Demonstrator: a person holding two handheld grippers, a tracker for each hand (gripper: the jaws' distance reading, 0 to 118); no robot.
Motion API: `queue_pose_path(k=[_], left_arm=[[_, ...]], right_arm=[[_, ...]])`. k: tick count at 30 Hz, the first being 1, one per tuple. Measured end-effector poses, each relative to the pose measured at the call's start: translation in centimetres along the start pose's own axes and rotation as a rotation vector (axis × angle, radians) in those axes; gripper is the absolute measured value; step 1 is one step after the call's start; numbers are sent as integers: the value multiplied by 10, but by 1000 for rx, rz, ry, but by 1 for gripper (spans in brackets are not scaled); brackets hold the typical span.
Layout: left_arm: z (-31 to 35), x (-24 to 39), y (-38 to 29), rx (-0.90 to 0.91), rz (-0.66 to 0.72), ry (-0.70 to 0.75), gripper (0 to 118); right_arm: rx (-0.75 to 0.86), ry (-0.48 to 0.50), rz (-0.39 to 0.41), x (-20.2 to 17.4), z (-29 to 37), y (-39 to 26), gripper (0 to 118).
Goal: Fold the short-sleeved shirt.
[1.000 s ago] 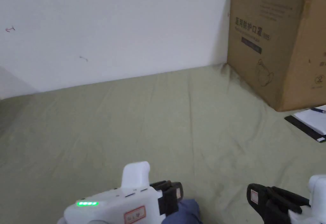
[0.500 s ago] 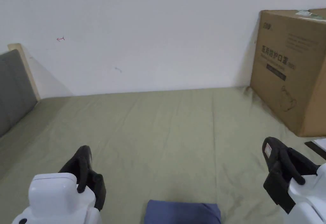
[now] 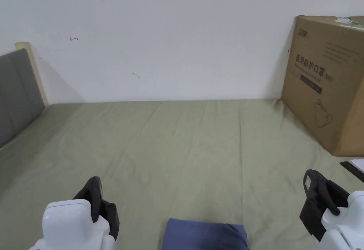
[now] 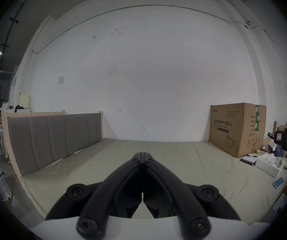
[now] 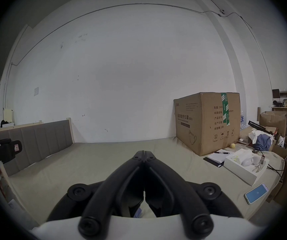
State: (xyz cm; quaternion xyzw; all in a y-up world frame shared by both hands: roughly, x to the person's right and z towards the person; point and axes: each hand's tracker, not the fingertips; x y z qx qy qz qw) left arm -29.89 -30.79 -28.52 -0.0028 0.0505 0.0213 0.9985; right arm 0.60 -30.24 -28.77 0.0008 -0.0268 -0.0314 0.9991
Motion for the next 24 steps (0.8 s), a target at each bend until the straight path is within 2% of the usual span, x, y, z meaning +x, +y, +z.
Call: queue_pose_path(k=[3,4,6,7,9,11,12,13,16,18,21,22,24], left_arm=[[-2,-1,6,-1,-2,-8,0],[-5,-3,12,-3,9,-15,0],[-11,-9,24,-1,35,-35,0],[-15,-15,30,-16,41,-53,0],[-26,-26,37,-105,78,-133,0],[-39,-41,37,-243,191,-198,0],[-43,-46,33,-292,247,-207,0],[-49,-54,27,-352,320,-224,0],[-69,-72,-5,-513,475,-275,0],[-83,-80,-29,-613,510,-303,0],[-108,-85,-64,-764,474,-348,0],[-118,-87,-75,-821,469,-364,0],[-138,-93,-94,-920,561,-442,0]], right_arm=[[2,3,26,-3,-2,5,0],[23,51,77,-7,-6,11,0],[-7,183,89,-10,-23,20,0],[-117,256,47,-9,-43,22,0],[-519,363,-37,-7,-95,11,0],[-938,427,-147,0,-147,-34,0],[-1003,419,-167,1,-155,-56,0],[-1087,427,-145,1,-164,-80,0],[-1294,420,5,-3,-189,-141,0],[-1394,409,-3,-2,-196,-171,0],[-1395,405,-142,7,-209,-183,0],[-1412,411,-124,8,-210,-182,0],[-1411,439,-82,7,-209,-180,0]])
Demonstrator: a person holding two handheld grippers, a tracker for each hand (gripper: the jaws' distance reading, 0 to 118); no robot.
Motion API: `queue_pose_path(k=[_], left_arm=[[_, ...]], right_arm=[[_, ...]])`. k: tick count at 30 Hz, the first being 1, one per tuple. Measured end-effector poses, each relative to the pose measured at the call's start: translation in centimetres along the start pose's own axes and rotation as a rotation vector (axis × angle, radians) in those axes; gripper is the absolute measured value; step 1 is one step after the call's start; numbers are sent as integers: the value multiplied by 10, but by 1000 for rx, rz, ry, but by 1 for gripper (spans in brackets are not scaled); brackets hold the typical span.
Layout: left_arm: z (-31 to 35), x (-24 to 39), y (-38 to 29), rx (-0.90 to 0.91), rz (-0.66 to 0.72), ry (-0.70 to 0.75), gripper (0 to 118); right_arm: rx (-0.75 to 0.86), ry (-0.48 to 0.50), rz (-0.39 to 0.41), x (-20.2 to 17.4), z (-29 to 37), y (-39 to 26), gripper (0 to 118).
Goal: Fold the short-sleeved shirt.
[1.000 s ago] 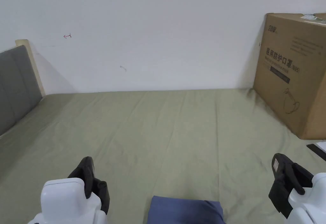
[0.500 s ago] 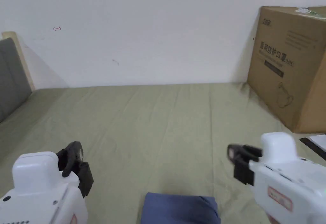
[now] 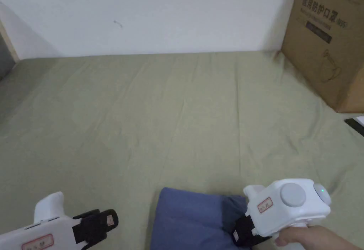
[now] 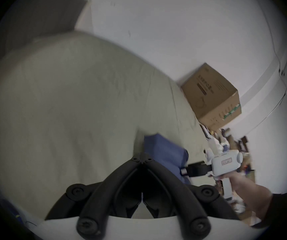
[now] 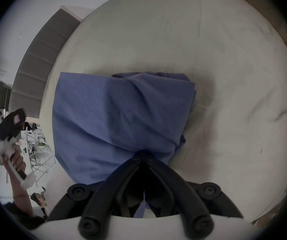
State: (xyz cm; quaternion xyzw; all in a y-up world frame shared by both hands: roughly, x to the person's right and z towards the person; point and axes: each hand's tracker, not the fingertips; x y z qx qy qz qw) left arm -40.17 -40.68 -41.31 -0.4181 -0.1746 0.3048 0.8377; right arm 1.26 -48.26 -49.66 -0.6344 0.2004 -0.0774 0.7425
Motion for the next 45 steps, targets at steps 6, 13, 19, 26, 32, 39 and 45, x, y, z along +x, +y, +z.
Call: queue_pose_path(k=[6,13,19,26,32,39,45], left_arm=[[-80,-70,28,-313,200,-388,116],[-159,-68,30,-460,297,-657,118],[-193,-17,13,-532,143,-571,55],[-190,-6,5,-492,122,-386,20],[-129,-3,26,-376,-67,-272,20],[-10,-87,107,-283,-116,11,20],[66,-171,176,-279,-142,358,20]], right_arm=[[38,-19,28,-6,-1,-10,0],[52,-31,75,-8,-6,-12,0],[78,-31,68,-9,-5,-18,0],[122,-24,53,-11,-1,-27,0],[312,-126,209,-43,38,-53,0],[411,-46,82,-76,58,-72,0],[339,-2,62,-107,43,-76,0]])
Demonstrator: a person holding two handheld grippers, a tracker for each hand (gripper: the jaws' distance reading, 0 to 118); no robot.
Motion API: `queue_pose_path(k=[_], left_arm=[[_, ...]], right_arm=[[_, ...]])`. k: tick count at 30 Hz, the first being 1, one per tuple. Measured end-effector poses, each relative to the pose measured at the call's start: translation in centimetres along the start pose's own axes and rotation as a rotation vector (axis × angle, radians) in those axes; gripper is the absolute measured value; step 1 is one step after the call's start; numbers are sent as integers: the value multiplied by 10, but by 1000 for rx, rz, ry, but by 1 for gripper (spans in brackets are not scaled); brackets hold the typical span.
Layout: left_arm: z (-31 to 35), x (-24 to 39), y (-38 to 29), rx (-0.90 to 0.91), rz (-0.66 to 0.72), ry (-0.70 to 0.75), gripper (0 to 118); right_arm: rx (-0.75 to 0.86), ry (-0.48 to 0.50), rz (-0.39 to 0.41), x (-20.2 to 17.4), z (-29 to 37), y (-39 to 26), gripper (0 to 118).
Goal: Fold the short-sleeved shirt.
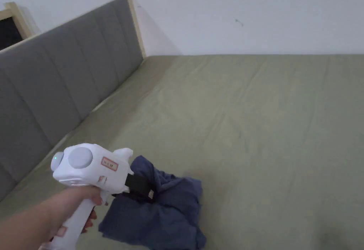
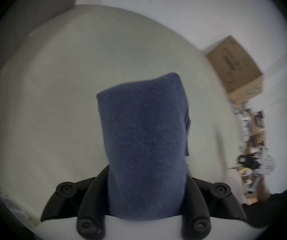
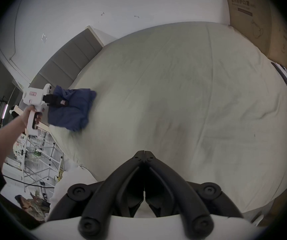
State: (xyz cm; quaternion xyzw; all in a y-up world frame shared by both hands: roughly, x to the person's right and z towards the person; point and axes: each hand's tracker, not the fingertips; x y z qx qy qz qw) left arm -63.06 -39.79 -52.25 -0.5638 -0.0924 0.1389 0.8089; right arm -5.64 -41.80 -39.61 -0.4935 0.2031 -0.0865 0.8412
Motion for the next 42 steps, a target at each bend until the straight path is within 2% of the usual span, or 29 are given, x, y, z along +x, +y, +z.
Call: queue_pose_path(k=[2,4,5,6,7,8,9,10,11,15,18,20,21,22,23,24,25,28,29,31,34,37,38,40,42], left_arm=[[5,-19,8,-29,-8,156,20],[11,-38,16,-39,-23,256,27],[13,-42,19,-36,-23,271,37],[14,-44,19,-28,-40,318,61],[15,-47,20,-20,-62,364,77],[18,-49,21,-8,-81,384,86],[23,-51,22,22,-94,392,86],[31,-35,13,57,-74,378,107],[38,-35,13,94,-59,348,115],[63,-18,3,212,12,295,116],[65,14,-21,333,20,242,116],[62,47,-47,392,44,194,110],[58,65,-64,416,60,148,91],[54,80,-78,428,66,111,61],[47,99,-95,450,67,105,20],[41,118,-109,446,49,127,0],[39,136,-127,544,17,175,0],[48,183,-171,686,-111,100,0],[54,203,-183,762,-126,131,0],[77,234,-196,850,-115,83,0],[105,274,-204,968,-119,12,0],[119,308,-214,1057,-196,8,0],[127,322,-214,1106,-228,29,0],[128,341,-219,1163,-261,108,0],[133,356,-222,1218,-281,104,0]], right_arm=[[-19,-16,31,-10,-6,1,0],[-33,-32,44,-15,-12,1,0],[-37,-37,43,-16,-14,1,0],[-43,-39,36,-17,-16,2,0],[-51,-36,26,-17,-17,2,0],[-56,-34,19,-17,-18,2,0],[-60,-31,13,-15,-17,3,0],[-61,-29,11,-15,-17,3,0],[-60,-29,11,-15,-16,4,0],[-24,-65,38,-4,-9,7,0],[58,-59,19,5,8,11,0],[90,-51,1,9,21,15,0],[99,-52,-5,12,27,16,0],[107,-56,-6,13,32,18,0],[120,-60,-5,15,38,19,0],[133,-64,-2,17,44,20,0],[146,-66,0,18,49,19,0],[177,10,9,20,72,13,0],[190,20,7,19,78,9,0],[246,21,7,16,93,3,0],[409,29,13,7,124,1,0],[636,-7,77,-6,165,2,0],[726,-23,114,-10,179,2,0],[870,7,173,-13,197,-2,0],[952,16,175,-21,211,-3,0]])
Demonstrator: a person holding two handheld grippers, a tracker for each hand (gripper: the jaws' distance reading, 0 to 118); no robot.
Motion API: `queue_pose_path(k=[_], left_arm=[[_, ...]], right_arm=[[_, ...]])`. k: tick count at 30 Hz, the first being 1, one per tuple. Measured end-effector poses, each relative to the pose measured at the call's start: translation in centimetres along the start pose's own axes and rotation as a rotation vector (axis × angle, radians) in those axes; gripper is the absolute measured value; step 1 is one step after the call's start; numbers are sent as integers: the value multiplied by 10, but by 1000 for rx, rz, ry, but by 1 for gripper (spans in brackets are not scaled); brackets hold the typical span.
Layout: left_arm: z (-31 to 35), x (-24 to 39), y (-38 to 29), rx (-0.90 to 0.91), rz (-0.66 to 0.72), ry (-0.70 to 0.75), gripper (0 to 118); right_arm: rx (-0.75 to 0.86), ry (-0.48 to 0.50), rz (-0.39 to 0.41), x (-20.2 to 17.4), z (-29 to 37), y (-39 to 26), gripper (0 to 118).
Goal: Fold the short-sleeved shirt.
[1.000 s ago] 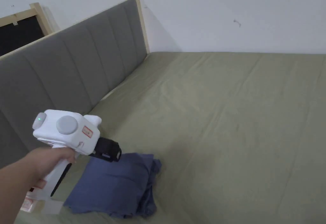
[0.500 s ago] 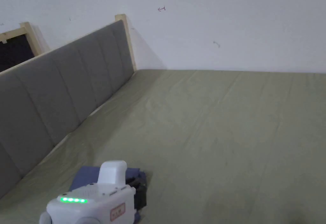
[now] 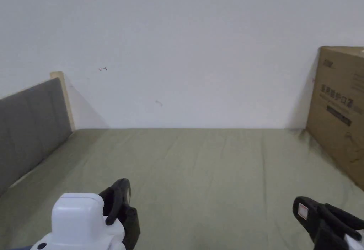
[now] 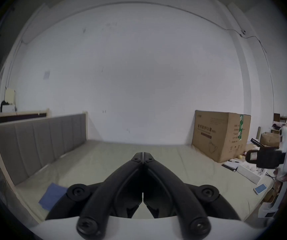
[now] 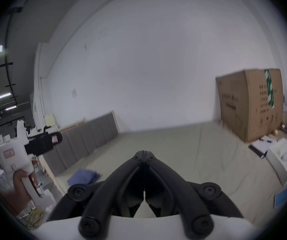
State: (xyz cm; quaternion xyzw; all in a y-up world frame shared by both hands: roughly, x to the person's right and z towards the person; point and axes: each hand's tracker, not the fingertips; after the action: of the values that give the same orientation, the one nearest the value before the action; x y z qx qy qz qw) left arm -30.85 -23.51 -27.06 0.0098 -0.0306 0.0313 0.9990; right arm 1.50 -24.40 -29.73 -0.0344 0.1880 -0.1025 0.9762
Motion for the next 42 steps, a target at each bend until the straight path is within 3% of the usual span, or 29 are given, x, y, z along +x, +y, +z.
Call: queue_pose_path(k=[2,6,10,12,14,16,18,20,21,22,23,24,32,42], left_arm=[[3,11,-2,56,-9,-9,0],[-1,30,-13,146,-31,88,0],[-9,36,-17,63,-30,83,0],[-7,37,-19,55,-25,70,0],[-4,37,-22,56,-25,69,0],[-2,39,-21,61,-44,74,1],[-1,40,-22,65,-80,67,26],[0,42,-23,53,-84,25,58],[-1,42,-22,45,-75,14,90],[-2,42,-22,35,-68,4,111],[-3,42,-22,29,-60,4,117],[-1,43,-22,29,-51,11,118],[-1,43,-20,19,-29,37,118],[-3,34,-15,12,-3,-2,118]], right_arm=[[97,-106,38,-5,8,3,0],[231,-410,214,-10,11,-8,0],[155,-413,109,1,10,-15,0],[136,-419,122,4,9,-18,0],[92,-335,122,6,8,-20,0],[66,-347,150,2,5,-20,3],[65,-375,201,-3,4,-22,16],[70,-377,216,-6,3,-24,38],[69,-374,222,-7,2,-24,65],[68,-372,224,-8,2,-24,91],[62,-370,227,-7,1,-25,108],[55,-368,228,-8,0,-25,118],[57,-390,291,-15,2,-26,118],[75,-402,257,-16,0,-21,118]])
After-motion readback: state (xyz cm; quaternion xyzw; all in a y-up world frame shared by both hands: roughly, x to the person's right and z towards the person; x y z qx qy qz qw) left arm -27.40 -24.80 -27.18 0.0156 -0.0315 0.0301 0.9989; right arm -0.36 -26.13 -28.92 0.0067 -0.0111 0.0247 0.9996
